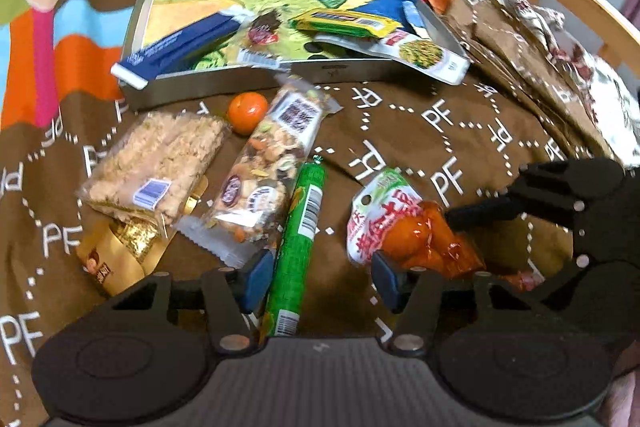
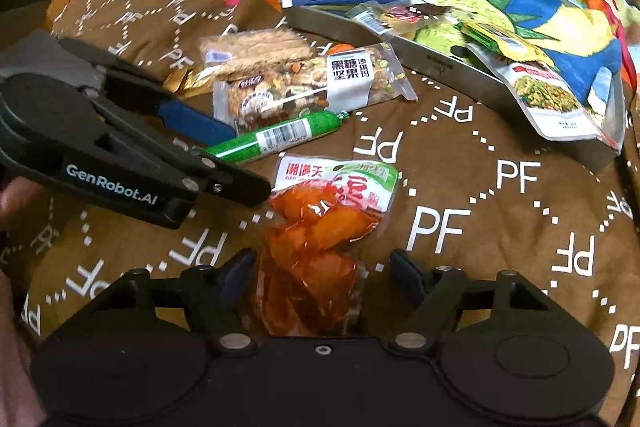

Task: Organize snacks
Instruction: 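Grasp the green sausage stick with the left tool while the right tool holds the orange bag, then carry the orange bag and green sausage over the tray with both tools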

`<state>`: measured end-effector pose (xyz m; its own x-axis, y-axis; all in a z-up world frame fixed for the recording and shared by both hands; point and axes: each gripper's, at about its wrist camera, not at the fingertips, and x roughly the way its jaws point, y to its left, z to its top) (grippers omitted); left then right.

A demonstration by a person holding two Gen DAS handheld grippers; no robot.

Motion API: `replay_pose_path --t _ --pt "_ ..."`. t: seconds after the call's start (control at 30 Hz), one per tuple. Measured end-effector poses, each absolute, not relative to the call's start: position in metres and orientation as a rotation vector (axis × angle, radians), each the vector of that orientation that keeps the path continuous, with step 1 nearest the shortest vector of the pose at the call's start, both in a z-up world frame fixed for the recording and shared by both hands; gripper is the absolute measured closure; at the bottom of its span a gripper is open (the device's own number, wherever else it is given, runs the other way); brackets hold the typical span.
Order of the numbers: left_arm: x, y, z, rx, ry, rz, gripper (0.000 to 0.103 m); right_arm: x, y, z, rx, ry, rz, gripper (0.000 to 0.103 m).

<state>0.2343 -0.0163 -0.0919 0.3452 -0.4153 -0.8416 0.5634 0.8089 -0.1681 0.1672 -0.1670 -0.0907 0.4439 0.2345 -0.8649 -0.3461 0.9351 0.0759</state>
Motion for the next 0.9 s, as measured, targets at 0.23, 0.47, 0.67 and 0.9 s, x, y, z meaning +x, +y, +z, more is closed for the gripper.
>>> replay_pose_path --t 0.23,0.47,0.67,0.9 --pt "0.243 -0.017 -0.097 0.142 1.073 -0.577 0.071 0.169 -0.162 -0.096 -0.125 1.047 0.338 0.035" --pt "0.237 -0.019 -0.095 0.125 1.135 -0.558 0.084 0.157 -0.154 -0.091 -0.194 1.026 0.38 0.052" --pt "0.23 -0.021 -0.095 0.108 1.152 -0.545 0.083 0.136 -0.144 -0.087 -0.33 0.962 0.359 0.053" --pt "0.231 -0.023 -0.099 0.101 1.149 -0.545 0.083 0.133 -0.139 -0.089 -0.461 0.882 0.319 0.053"
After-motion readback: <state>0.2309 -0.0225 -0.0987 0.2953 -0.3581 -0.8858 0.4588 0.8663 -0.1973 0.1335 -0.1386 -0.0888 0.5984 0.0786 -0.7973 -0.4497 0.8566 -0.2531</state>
